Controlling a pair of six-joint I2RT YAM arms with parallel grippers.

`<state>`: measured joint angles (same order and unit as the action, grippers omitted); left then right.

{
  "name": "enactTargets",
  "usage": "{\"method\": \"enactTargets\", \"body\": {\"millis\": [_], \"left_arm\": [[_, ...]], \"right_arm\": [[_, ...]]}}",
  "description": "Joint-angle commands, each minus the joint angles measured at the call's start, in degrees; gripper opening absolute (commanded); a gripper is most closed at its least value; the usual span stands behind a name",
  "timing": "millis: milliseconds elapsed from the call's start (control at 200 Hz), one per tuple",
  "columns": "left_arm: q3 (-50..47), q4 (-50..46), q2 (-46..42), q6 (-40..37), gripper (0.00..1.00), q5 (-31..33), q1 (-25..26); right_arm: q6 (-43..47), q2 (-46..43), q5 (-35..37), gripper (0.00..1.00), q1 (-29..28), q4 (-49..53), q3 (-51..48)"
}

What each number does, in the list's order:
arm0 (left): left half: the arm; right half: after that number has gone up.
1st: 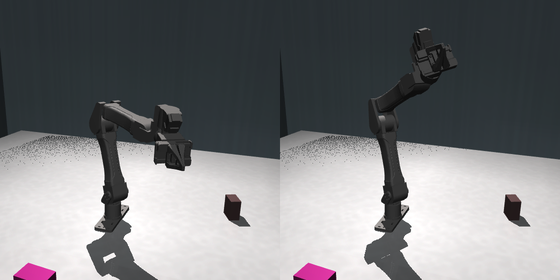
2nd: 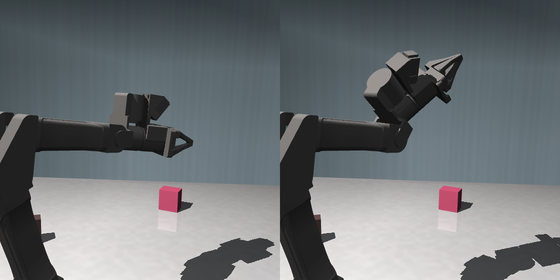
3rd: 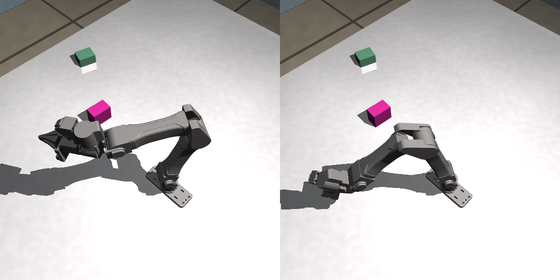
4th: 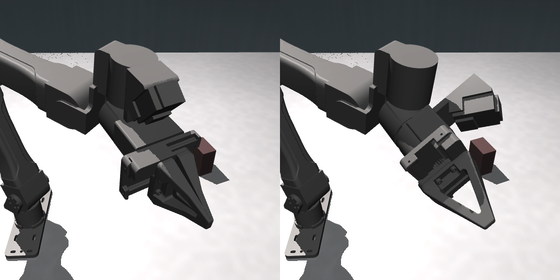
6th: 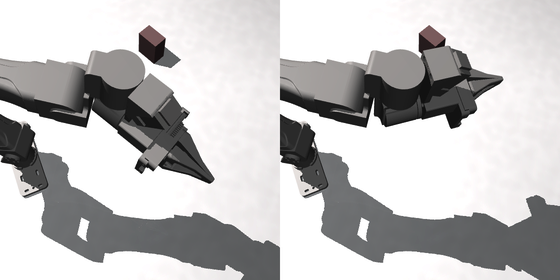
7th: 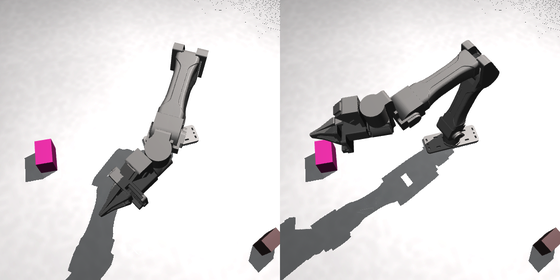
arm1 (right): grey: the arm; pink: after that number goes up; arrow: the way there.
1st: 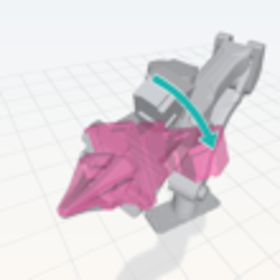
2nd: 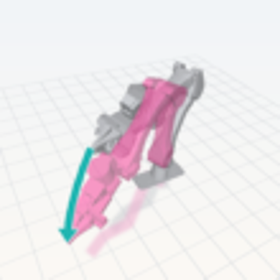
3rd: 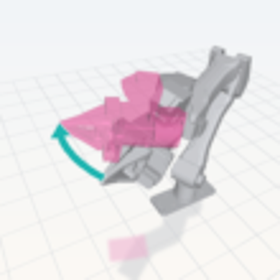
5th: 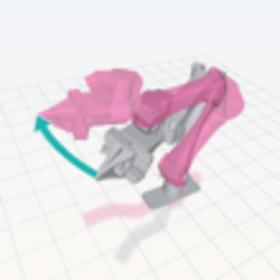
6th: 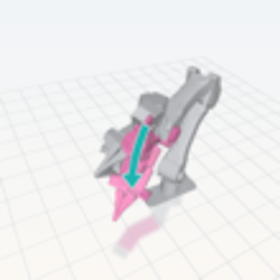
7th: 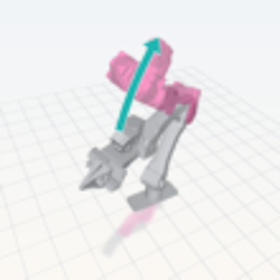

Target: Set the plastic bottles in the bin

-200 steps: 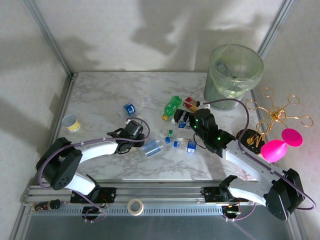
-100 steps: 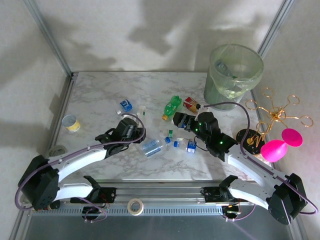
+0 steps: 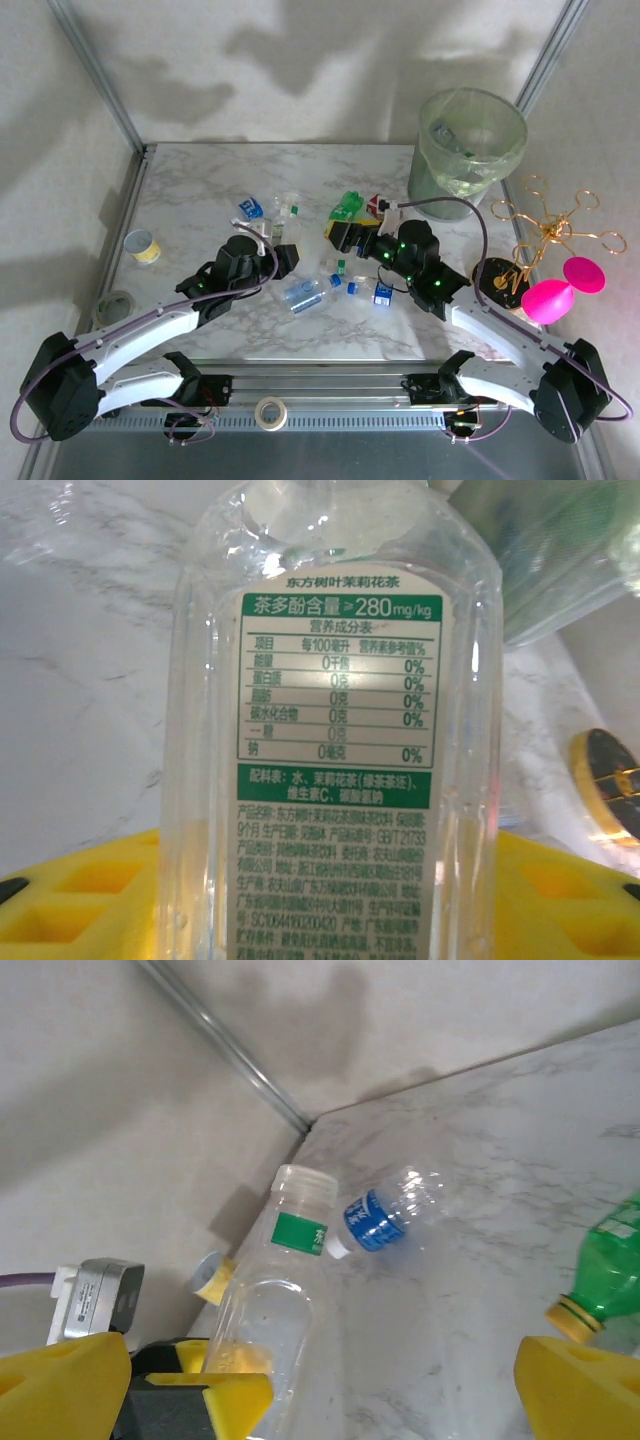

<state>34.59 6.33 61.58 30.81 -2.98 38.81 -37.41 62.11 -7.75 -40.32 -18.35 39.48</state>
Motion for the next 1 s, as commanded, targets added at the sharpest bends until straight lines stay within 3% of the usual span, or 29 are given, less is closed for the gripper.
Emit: {"method": "enactTargets", "body": {"millis": [0,215,456,696,996], "left_arm": [[-1.51,7.9,-1.53,0.37,0.0,-5.07,1.04],[-2.62,11.33,-1.49,-2.09,0.0,-6.77,4.09],[-2.41,10.97,-1.27,-5.61,0.0,-5.88,7.86],[-2.4,8.66,-1.34,-8.39,0.0,-2.41,12.0],[-2.31,9.48,-1.55,-8.92,0.0,-0.98,12.78]], "right_arm": [[-1.15,2.82,-4.29,0.99,-1.35,-5.98,1.77],[-2.09,7.86,-6.0,0.98,-2.57,-10.06,3.47],[-2.56,10.05,-3.85,0.85,-2.59,-9.77,4.94],[-2.14,11.1,-1.75,0.59,-2.53,-7.72,5.69],[-0.57,11.2,-1.56,0.28,-2.27,-5.04,6.66]]}}
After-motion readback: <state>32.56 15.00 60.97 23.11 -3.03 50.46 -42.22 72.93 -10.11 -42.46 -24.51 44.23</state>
